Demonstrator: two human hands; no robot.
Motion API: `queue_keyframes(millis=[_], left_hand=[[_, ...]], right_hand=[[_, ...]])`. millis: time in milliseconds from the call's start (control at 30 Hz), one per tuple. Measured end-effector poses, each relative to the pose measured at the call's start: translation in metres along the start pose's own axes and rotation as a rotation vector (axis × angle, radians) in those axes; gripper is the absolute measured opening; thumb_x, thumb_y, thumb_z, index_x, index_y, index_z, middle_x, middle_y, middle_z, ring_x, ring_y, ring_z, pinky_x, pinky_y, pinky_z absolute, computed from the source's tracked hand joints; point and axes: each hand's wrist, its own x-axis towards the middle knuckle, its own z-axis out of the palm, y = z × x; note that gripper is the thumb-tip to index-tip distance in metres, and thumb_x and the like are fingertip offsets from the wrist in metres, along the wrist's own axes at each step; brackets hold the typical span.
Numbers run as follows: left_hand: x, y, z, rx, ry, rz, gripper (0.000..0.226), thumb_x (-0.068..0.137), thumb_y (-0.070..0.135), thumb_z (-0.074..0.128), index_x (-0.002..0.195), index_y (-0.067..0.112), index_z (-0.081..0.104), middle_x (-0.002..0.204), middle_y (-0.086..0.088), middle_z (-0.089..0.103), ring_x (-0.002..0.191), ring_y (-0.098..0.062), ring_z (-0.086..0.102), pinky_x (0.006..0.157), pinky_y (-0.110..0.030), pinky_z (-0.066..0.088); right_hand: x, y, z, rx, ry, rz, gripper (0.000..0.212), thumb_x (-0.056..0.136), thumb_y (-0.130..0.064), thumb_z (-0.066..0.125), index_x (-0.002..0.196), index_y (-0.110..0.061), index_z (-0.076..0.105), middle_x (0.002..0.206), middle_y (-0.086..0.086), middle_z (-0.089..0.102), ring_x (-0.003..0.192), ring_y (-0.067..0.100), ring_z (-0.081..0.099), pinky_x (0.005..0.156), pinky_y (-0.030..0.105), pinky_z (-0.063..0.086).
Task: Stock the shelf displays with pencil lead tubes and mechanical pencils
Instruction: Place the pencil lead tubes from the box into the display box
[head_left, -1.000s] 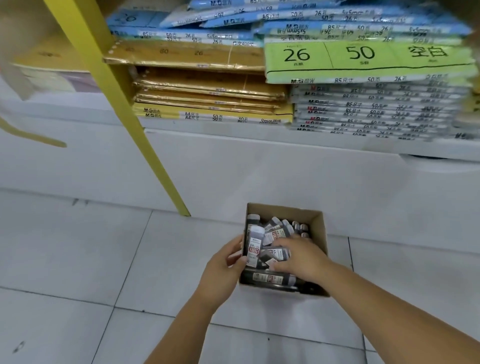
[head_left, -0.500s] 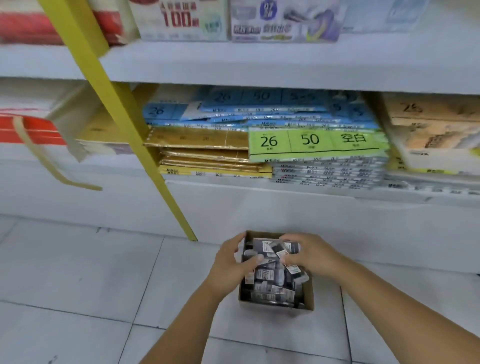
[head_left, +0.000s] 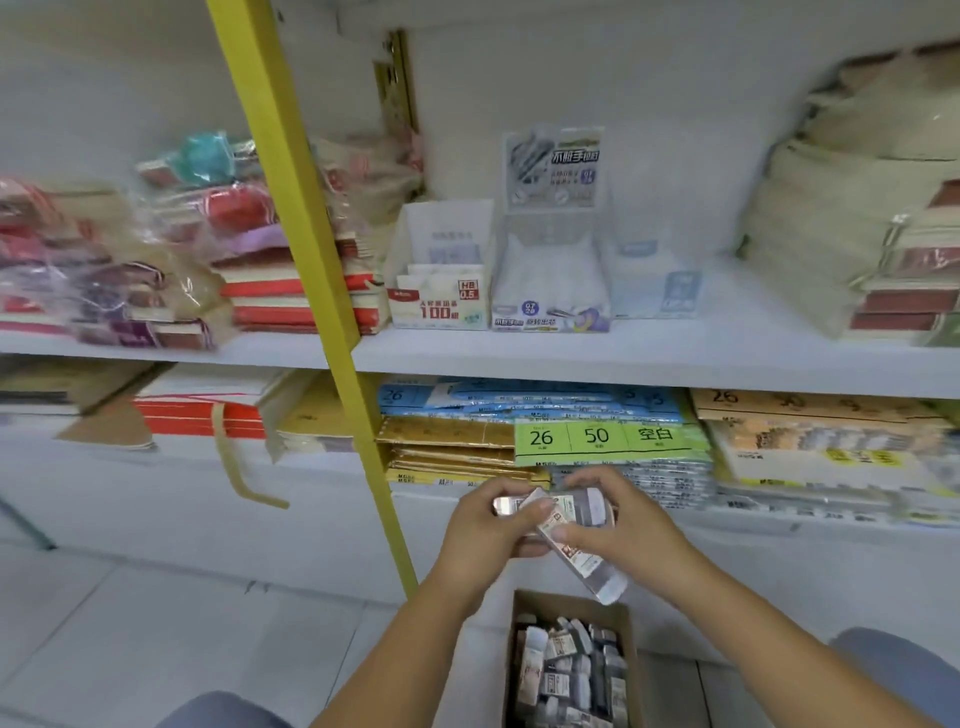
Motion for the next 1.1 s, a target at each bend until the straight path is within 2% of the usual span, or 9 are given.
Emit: queue_keyframes(millis=[67, 133, 233, 300, 400, 567, 767, 933, 1100], left_hand=[[-0.010, 0.005, -0.001, -0.028, 0.055, 0.032, 0.009, 0.088, 0.018, 0.075, 0.094, 0.012, 0.071, 0.089, -0.005, 0.076, 0.079, -0.024, 0.076, 0.067, -0.030, 0.061], [-0.020, 0.008, -0.002, -0.072, 0.097, 0.060, 0.003, 0.090, 0.016, 0.072, 0.092, 0.014, 0.071, 0.091, -0.007, 0.077, 0.083, -0.024, 0.076, 0.067, -0.029, 0.061], [-0.037, 0.015, -0.005, -0.128, 0.117, 0.072, 0.008, 0.090, 0.018, 0.072, 0.097, 0.014, 0.071, 0.094, -0.008, 0.077, 0.086, -0.025, 0.076, 0.070, -0.030, 0.061], [-0.048, 0.024, -0.009, -0.106, 0.092, 0.076, 0.015, 0.089, 0.024, 0.073, 0.103, 0.018, 0.072, 0.098, -0.007, 0.077, 0.088, -0.025, 0.076, 0.072, -0.033, 0.062], [-0.059, 0.045, -0.023, 0.066, -0.005, 0.105, 0.029, 0.086, 0.033, 0.076, 0.115, 0.032, 0.072, 0.103, -0.002, 0.077, 0.090, -0.020, 0.076, 0.074, -0.038, 0.063], [-0.065, 0.088, -0.042, 0.293, -0.199, 0.091, 0.032, 0.088, 0.035, 0.074, 0.119, 0.024, 0.072, 0.103, -0.002, 0.077, 0.094, -0.017, 0.075, 0.077, -0.035, 0.062], [-0.044, 0.129, -0.052, 0.498, -0.279, 0.061, 0.036, 0.086, 0.042, 0.074, 0.117, 0.024, 0.071, 0.098, 0.002, 0.079, 0.091, -0.015, 0.076, 0.080, -0.038, 0.062], [-0.022, 0.145, -0.062, 0.363, -0.329, 0.041, 0.034, 0.085, 0.038, 0.076, 0.112, 0.017, 0.075, 0.103, -0.006, 0.078, 0.097, -0.022, 0.075, 0.084, -0.041, 0.061], [-0.001, 0.143, -0.069, 0.004, -0.469, 0.005, 0.040, 0.095, 0.032, 0.065, 0.132, 0.021, 0.056, 0.122, -0.012, 0.071, 0.115, -0.029, 0.067, 0.086, -0.042, 0.059]], right_hand=[[-0.012, -0.005, 0.004, 0.097, 0.000, -0.020, 0.057, 0.067, -0.035, 0.087, 0.108, -0.055, 0.053, 0.101, -0.024, 0.064, 0.087, -0.003, 0.065, 0.066, 0.013, 0.051], [-0.022, -0.008, 0.010, 0.233, -0.024, -0.014, 0.067, 0.069, -0.018, 0.086, 0.111, -0.058, 0.052, 0.100, -0.026, 0.065, 0.089, 0.005, 0.068, 0.065, 0.025, 0.057], [-0.032, -0.026, 0.014, 0.302, 0.047, -0.028, 0.061, 0.076, -0.007, 0.080, 0.115, -0.049, 0.057, 0.101, -0.019, 0.067, 0.081, 0.011, 0.070, 0.058, 0.036, 0.059], [-0.033, -0.042, 0.010, 0.242, 0.064, -0.080, 0.051, 0.079, -0.008, 0.077, 0.112, -0.044, 0.059, 0.097, -0.015, 0.069, 0.065, 0.006, 0.067, 0.054, 0.034, 0.058], [-0.031, -0.068, -0.005, 0.143, 0.015, -0.117, 0.049, 0.077, -0.011, 0.078, 0.103, -0.047, 0.059, 0.093, -0.011, 0.069, 0.057, 0.004, 0.061, 0.050, 0.027, 0.052], [-0.022, -0.108, -0.024, -0.049, -0.107, -0.170, 0.044, 0.077, -0.014, 0.078, 0.096, -0.048, 0.058, 0.091, -0.015, 0.068, 0.060, 0.005, 0.061, 0.051, 0.025, 0.050], [-0.001, -0.147, -0.041, -0.152, -0.212, -0.211, 0.038, 0.078, -0.014, 0.077, 0.097, -0.042, 0.059, 0.092, -0.016, 0.067, 0.071, 0.004, 0.062, 0.053, 0.028, 0.050], [0.027, -0.166, -0.045, -0.188, -0.236, -0.237, 0.039, 0.079, -0.014, 0.076, 0.099, -0.043, 0.061, 0.095, -0.006, 0.070, 0.072, 0.009, 0.063, 0.052, 0.029, 0.049], [0.060, -0.185, -0.042, -0.156, -0.217, -0.263, 0.051, 0.077, -0.009, 0.078, 0.104, -0.049, 0.063, 0.092, -0.007, 0.072, 0.068, 0.007, 0.062, 0.055, 0.026, 0.050]])
